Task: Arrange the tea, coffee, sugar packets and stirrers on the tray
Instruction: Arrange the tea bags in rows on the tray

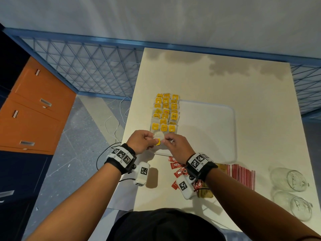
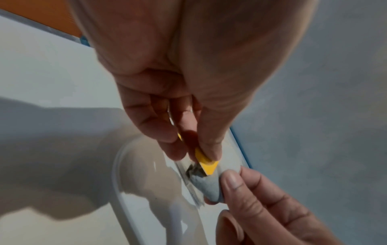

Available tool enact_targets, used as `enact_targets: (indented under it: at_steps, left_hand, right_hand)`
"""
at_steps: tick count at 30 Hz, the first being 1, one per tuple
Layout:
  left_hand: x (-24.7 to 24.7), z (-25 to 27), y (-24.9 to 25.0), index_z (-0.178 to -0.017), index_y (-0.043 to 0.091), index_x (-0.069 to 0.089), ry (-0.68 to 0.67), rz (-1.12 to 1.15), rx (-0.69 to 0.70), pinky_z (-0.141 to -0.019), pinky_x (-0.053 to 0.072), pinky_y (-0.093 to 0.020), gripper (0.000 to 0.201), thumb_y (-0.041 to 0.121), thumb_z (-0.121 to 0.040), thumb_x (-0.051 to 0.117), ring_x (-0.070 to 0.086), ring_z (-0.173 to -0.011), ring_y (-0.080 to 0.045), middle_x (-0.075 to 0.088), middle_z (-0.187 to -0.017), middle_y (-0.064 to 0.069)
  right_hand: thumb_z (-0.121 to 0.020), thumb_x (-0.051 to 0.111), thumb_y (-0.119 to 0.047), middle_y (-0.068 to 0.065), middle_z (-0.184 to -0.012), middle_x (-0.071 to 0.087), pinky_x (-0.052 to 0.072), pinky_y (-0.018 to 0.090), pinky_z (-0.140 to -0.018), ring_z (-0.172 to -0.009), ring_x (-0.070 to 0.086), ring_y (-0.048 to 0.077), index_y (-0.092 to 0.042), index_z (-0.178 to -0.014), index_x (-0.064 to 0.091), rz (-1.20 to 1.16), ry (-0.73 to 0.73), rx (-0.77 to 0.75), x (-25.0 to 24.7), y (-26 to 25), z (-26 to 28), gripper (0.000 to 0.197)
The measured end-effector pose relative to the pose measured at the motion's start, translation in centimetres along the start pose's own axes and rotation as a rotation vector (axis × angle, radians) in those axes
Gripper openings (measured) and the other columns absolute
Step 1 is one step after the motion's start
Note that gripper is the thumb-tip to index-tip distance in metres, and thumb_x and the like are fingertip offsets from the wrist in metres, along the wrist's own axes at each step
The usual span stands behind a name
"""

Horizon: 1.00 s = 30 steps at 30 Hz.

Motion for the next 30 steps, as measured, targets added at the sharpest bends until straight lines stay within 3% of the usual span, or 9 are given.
enact_targets:
  at_steps: [3, 7, 12, 16, 22, 27, 30]
  left_hand:
    - [-0.3, -0.3, -0.2, -0.073, 0.011, 0.070, 0.015, -0.043, 0.019, -0.053, 0.046, -0.018, 0.015, 0.009, -0.081, 0.082, 0.056, -0.058, -0.015, 0.055, -0.060, -0.004]
    - [-1.2, -0.9, -0.1, -0.076, 0.009, 0.072, 0.038, -0.163, 0.056, -0.057, 0.046, -0.016, 0.012, 0.010, -0.080, 0.083, 0.051, -0.059, -0.014, 0.057, -0.066, -0.008]
    - [-1.8, -2.1, -0.2, -0.070, 0.016, 0.068, 0.053, -0.401, 0.046, -0.060, 0.040, -0.022, 0.019, 0.017, -0.080, 0.084, 0.046, -0.057, -0.009, 0.056, -0.062, 0.005]
    - [-1.8, -2.7, 0.2, -0.072, 0.019, 0.067, 0.076, -0.541, 0.018, -0.056, 0.036, -0.022, 0.018, 0.022, -0.081, 0.082, 0.049, -0.059, -0.008, 0.059, -0.064, 0.007]
    - [-2.1, -3.6, 0.7, -0.079, 0.014, 0.070, 0.150, -0.635, -0.009, -0.061, 0.042, -0.025, 0.018, 0.027, -0.080, 0.082, 0.059, -0.066, -0.015, 0.067, -0.072, 0.001]
    - [-2.2, -4.4, 1.1, -0.078, 0.016, 0.068, 0.170, -0.658, -0.014, -0.071, 0.050, -0.029, 0.018, 0.025, -0.078, 0.083, 0.064, -0.074, -0.021, 0.068, -0.074, 0.000]
    - [-2.1, -4.7, 1.2, -0.074, 0.018, 0.064, 0.174, -0.668, -0.016, -0.073, 0.053, -0.032, 0.020, 0.025, -0.077, 0.083, 0.065, -0.077, -0.023, 0.069, -0.076, -0.001]
  right_hand:
    - [-0.085, 0.046, -0.064, -0.014, -0.090, 0.067, 0.056, 0.046, -0.078, -0.080, 0.061, 0.011, -0.041, -0.096, 0.066, 0.015, -0.031, 0.017, 0.3, 0.0, 0.0, 0.033]
    - [-0.089, 0.050, -0.052, -0.013, -0.103, 0.071, 0.058, 0.044, -0.082, -0.087, 0.064, 0.011, -0.037, -0.111, 0.069, 0.033, -0.067, 0.047, 0.5, 0.1, -0.1, 0.033]
    - [-0.100, 0.052, -0.032, -0.006, -0.115, 0.070, 0.053, 0.033, -0.088, -0.101, 0.063, 0.012, -0.031, -0.120, 0.068, 0.059, -0.146, 0.026, 0.7, -0.7, 0.1, 0.026]
    - [-0.100, 0.048, -0.019, -0.002, -0.124, 0.067, 0.046, 0.026, -0.087, -0.109, 0.061, 0.016, -0.026, -0.131, 0.064, 0.089, -0.233, 0.007, 1.1, -1.7, 0.0, 0.036]
    - [-0.098, 0.056, -0.023, -0.006, -0.105, 0.063, 0.051, 0.036, -0.100, -0.103, 0.061, 0.016, -0.024, -0.139, 0.057, 0.107, -0.242, 0.089, 1.3, -1.6, -0.6, 0.042]
    - [-0.099, 0.058, -0.028, 0.001, -0.122, 0.065, 0.047, 0.034, -0.104, -0.116, 0.060, 0.019, -0.021, -0.140, 0.057, 0.133, -0.229, 0.116, 0.8, -1.0, -0.6, 0.042]
    - [-0.098, 0.058, -0.028, 0.001, -0.123, 0.066, 0.047, 0.034, -0.104, -0.115, 0.060, 0.017, -0.021, -0.136, 0.060, 0.133, -0.204, 0.105, 0.1, -0.8, -0.4, 0.038]
Point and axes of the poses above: each hand's wrist, its own z-axis away from the middle knuckle, its own x-axis out of the palm, y = z × x, the point moved 6 cm from there along -z, towards the middle knuckle
